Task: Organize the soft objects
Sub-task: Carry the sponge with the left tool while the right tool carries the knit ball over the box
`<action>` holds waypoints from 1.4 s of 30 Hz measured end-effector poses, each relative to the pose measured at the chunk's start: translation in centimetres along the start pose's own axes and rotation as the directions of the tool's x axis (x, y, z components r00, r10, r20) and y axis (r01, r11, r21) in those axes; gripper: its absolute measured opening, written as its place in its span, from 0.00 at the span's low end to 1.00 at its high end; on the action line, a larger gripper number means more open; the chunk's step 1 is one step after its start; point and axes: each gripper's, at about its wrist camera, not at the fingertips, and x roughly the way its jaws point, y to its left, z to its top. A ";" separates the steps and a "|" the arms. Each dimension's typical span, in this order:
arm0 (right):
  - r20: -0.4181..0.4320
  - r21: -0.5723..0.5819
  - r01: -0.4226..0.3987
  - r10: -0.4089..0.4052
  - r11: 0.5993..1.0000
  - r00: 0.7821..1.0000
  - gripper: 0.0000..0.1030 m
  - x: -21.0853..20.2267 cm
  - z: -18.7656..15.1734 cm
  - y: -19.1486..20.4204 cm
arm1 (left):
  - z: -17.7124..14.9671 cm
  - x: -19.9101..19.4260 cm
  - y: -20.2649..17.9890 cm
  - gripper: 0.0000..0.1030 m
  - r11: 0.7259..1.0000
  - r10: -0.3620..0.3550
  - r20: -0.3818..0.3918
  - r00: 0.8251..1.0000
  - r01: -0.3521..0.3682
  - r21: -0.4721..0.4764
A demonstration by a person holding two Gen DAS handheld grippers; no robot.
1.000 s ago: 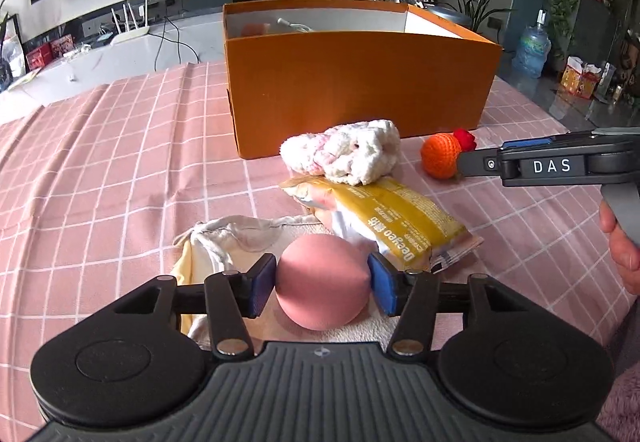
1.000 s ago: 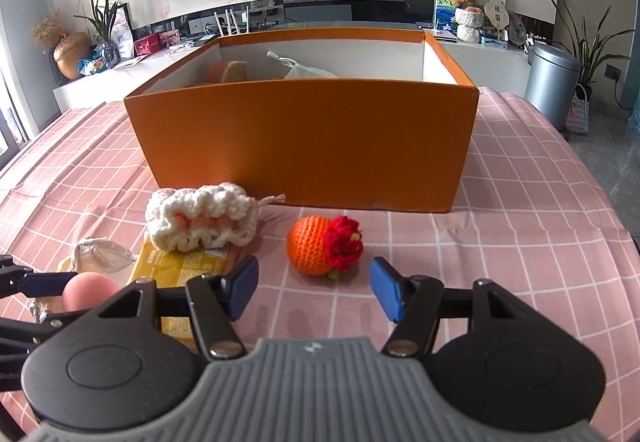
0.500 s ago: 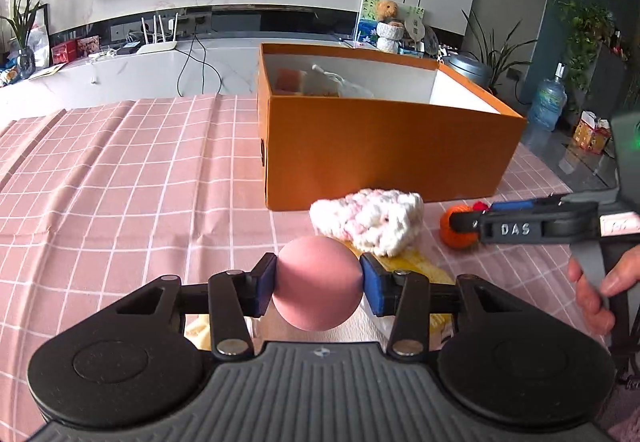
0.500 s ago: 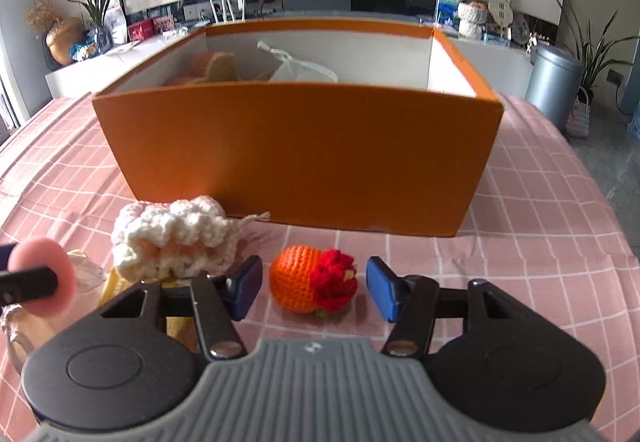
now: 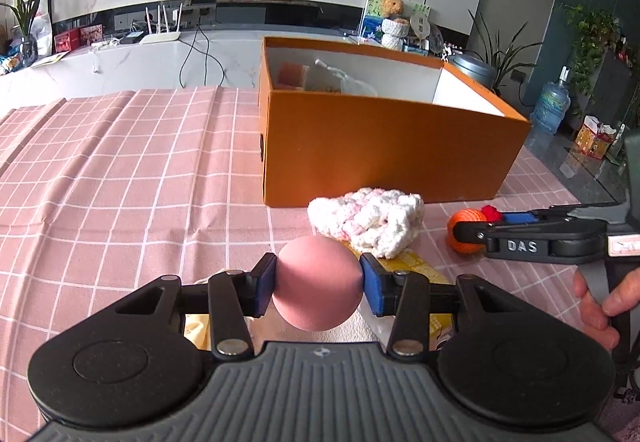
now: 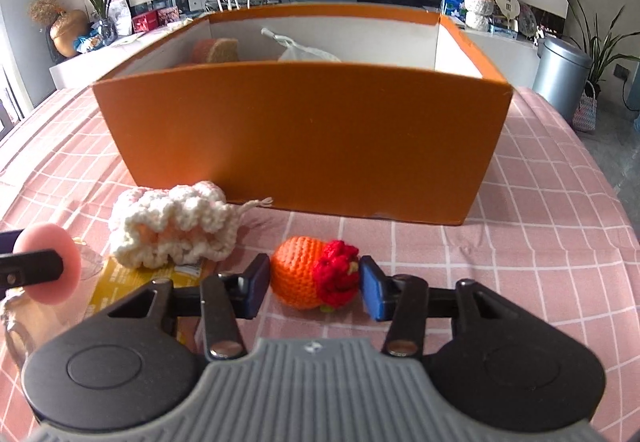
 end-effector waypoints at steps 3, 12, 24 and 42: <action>0.033 -0.021 -0.012 0.013 1.000 0.999 0.47 -1.9 0.3 -0.1 | 0.4 -0.7 -0.1 0.49 1.000 -0.001 0.026 1.000 0.001 -0.004; 0.104 -0.129 -0.074 0.088 0.989 0.991 0.47 -7.4 3.0 0.1 | 3.7 -3.2 -1.8 0.49 0.998 -0.062 0.110 0.992 0.059 0.024; 0.123 -0.312 -0.056 0.099 0.949 0.987 0.47 -10.2 10.0 0.0 | 10.9 -2.0 -4.2 0.49 0.982 -0.188 0.126 0.974 0.182 0.056; -0.098 -0.356 -0.070 0.037 0.932 0.994 0.47 0.6 15.4 -3.5 | 15.2 7.6 -4.8 0.49 0.977 -0.207 -0.021 0.978 0.208 0.054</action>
